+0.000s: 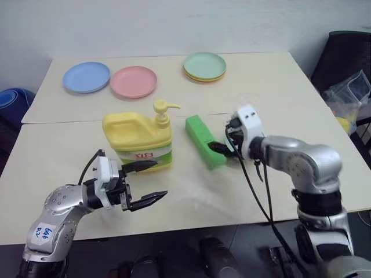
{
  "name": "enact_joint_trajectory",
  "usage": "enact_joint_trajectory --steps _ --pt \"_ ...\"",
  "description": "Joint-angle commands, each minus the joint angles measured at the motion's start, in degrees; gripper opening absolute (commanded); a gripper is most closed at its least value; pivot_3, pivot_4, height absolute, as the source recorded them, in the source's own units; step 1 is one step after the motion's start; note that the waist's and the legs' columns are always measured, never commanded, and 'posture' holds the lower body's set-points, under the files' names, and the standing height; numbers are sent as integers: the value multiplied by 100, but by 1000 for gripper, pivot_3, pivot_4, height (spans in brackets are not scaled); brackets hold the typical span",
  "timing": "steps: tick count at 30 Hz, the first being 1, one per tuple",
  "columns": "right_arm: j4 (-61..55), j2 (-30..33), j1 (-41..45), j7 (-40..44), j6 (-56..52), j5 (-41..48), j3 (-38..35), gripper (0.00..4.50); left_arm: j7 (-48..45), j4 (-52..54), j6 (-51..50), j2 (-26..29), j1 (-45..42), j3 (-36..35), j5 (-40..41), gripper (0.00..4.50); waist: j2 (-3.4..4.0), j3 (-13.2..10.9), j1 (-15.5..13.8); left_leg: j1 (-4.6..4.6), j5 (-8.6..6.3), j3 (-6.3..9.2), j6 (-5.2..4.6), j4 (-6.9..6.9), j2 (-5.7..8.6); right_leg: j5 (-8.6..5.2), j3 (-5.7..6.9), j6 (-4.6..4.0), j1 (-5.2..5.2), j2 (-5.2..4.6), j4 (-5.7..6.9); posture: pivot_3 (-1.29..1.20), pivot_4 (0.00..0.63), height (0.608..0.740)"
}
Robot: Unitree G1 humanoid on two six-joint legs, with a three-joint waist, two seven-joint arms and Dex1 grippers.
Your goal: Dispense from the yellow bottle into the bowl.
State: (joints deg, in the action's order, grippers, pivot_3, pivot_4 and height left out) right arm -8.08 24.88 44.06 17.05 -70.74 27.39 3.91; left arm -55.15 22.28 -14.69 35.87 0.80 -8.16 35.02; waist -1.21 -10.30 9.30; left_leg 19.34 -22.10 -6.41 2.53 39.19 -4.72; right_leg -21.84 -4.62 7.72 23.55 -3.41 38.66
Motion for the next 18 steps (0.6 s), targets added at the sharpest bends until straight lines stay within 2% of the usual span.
enact_joint_trajectory --steps 1,7,14,18 --pt "627 -60 355 300 394 -309 402 4482 26 132 106 -31 63 -49 -23 4500 0 0 31 0 0 5 0 1 0 0 8 0 0 -1 3 0 150 740" --pt "1830 -266 832 723 1126 -906 1035 4482 127 137 138 -110 45 -6 -56 4500 0 0 108 4 0 17 -1 1 -1 0 31 0 -1 -10 10 0 150 740" --pt "3119 -532 1248 1182 1526 -1316 1267 4482 165 161 172 -168 103 19 -113 4500 1 0 210 21 1 47 -2 7 2 0 67 0 -3 -13 38 0 150 740" --pt "3391 -723 1320 1463 1488 -1349 1248 4482 232 165 183 -213 95 7 -132 4500 1 0 211 30 1 69 -2 10 0 0 101 -1 -4 -19 44 0 150 740"
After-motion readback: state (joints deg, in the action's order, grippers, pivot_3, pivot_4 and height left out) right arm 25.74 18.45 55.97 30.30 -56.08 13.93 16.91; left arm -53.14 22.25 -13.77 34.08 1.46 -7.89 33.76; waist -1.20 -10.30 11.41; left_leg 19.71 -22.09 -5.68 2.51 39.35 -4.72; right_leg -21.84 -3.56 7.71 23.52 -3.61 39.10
